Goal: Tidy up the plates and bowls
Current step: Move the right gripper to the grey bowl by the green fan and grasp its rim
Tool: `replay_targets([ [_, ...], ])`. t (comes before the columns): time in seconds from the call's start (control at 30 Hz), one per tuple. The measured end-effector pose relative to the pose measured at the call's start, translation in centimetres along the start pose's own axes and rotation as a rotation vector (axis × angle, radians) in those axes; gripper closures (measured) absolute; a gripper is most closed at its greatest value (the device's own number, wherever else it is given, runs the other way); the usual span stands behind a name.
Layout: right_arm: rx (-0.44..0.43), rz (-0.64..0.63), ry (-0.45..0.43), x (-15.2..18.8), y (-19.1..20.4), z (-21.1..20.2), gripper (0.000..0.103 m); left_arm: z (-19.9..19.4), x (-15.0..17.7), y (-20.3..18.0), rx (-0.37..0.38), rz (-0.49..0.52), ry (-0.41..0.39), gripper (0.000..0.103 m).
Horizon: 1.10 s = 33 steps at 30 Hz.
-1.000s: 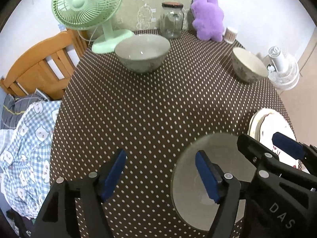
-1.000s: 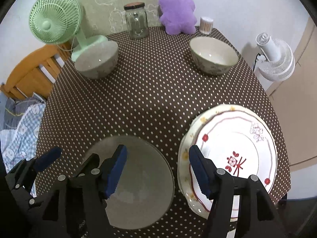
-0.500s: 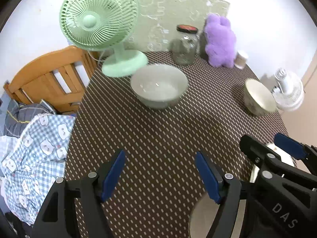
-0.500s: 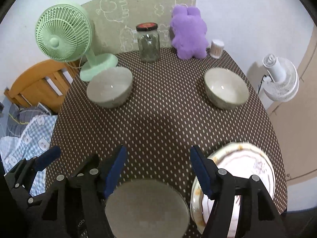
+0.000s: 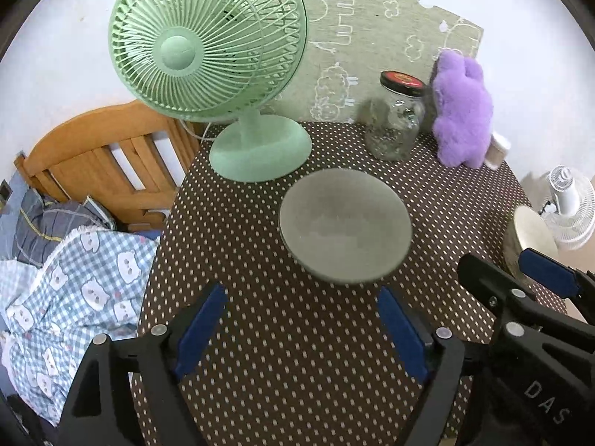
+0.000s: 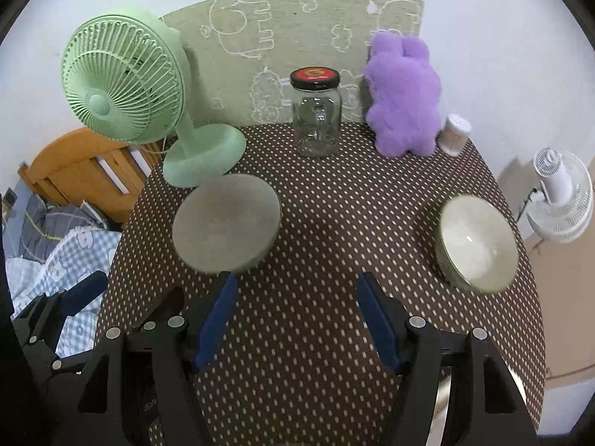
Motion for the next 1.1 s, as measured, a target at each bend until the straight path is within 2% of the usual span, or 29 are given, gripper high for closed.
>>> replay_targets([
  [0.17, -0.043, 0.002, -0.001, -1.6, 0.8, 2.8, 0.033, 1.9, -1.3, 0.0, -0.009, 0.026, -0.014, 0.016],
  [0.27, -0.036, 0.012, 0.009, -2.3, 1.0, 4.3, 0.033, 2.7, -2.1, 0.2, -0.050, 0.041, -0.050, 0.016],
  [0.33, -0.034, 0.017, 0.013, -2.7, 1.2, 5.3, 0.036, 3.5, -2.4, 0.3, -0.047, 0.042, -0.045, 0.017],
  [0.6, -0.026, 0.031, 0.051, -3.0, 1.5, 9.8, 0.043, 7.5, -2.3, 0.1, -0.009, 0.028, 0.013, 0.031],
  [0.67, -0.025, 0.029, 0.064, -2.8, 1.6, 10.8, 0.047, 8.3, -2.0, -0.1, -0.003, 0.028, 0.035, 0.037],
  [0.73, -0.033, 0.022, 0.073, -2.8, 1.9, 11.7, 0.056, 9.1, -2.0, -0.1, -0.014, 0.029, 0.050, 0.042],
  [0.83, -0.032, 0.017, 0.074, -3.0, 2.1, 12.6, 0.061, 10.0, -2.0, -0.1, -0.013, 0.014, 0.060, 0.049],
  [0.9, -0.033, 0.018, 0.088, -2.9, 2.0, 13.3, 0.066, 10.7, -1.9, -0.1, -0.010, 0.005, 0.075, 0.059],
  [0.93, -0.030, 0.020, 0.095, -2.9, 1.9, 13.5, 0.072, 11.0, -2.0, -0.2, -0.015, 0.005, 0.076, 0.060],
  [1.1, -0.038, 0.020, 0.114, -2.7, 2.0, 14.5, 0.080, 12.0, -1.9, 0.0, -0.026, -0.002, 0.098, 0.066],
])
Point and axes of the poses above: each gripper's, at about its wrist camera, not at the fingertips, and z roughly the way its jaws point, y to its left, x to its underside, the point moved 8 cm from there along z, roughly the way its jaws point, and after that the axes turned 7 degrees about -y, right-handed, at the moved point
